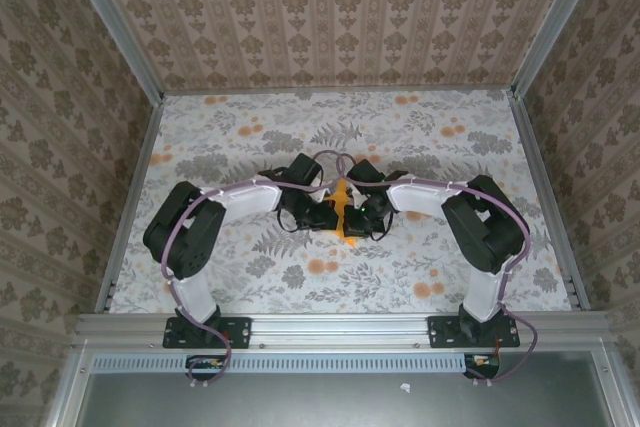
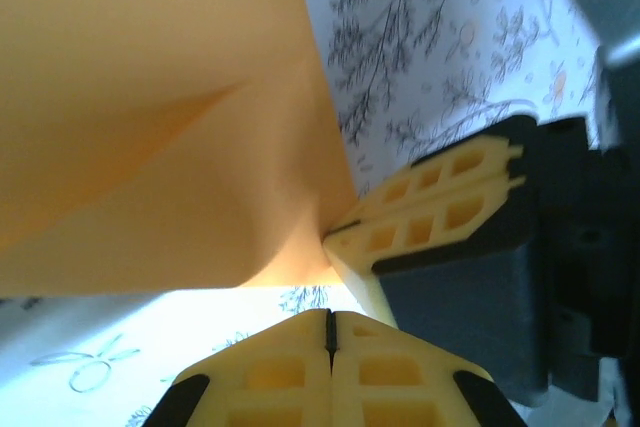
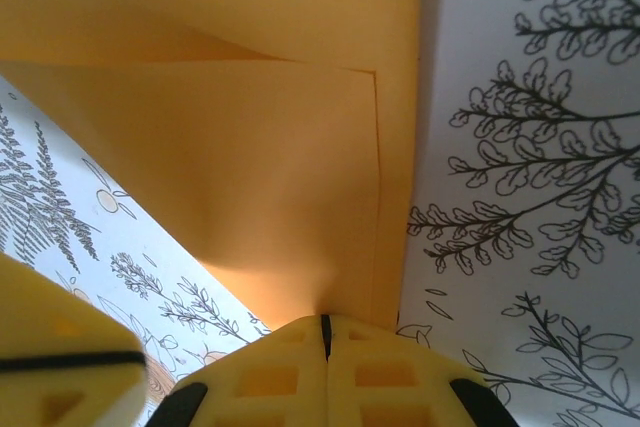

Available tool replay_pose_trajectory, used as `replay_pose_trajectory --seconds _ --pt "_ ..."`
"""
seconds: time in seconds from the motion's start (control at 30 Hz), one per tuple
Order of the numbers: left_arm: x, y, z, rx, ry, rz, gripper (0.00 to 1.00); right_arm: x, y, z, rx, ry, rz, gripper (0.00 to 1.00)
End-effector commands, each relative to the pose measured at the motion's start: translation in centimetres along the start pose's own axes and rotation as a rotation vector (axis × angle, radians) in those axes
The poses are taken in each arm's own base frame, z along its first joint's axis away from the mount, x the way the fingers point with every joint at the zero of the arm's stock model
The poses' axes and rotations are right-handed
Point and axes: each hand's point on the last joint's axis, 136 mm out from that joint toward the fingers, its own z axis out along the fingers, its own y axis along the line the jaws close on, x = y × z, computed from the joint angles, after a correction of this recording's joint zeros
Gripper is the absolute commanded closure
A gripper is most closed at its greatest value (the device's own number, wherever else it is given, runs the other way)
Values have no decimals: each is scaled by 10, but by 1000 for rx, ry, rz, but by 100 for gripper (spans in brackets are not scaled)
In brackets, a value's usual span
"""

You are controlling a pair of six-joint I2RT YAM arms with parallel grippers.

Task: Fold a paper plane with a square sheet of paper (fold left side to right side)
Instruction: Third fold the triangle at the center of the table.

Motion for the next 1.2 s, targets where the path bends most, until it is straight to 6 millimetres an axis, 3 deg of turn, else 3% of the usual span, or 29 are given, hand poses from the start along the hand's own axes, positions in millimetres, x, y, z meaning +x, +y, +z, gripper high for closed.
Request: replay_pose_trajectory --seconds 0.0,0.7,1.17 --pt "2 1 5 17 10 -8 98 21 -39 12 162 80 39 100" --pt "-8 30 24 -57 8 -8 99 24 -44 12 186 101 28 100" --pt "-17 63 9 -133 -28 -59 99 29 -55 11 234 117 20 100"
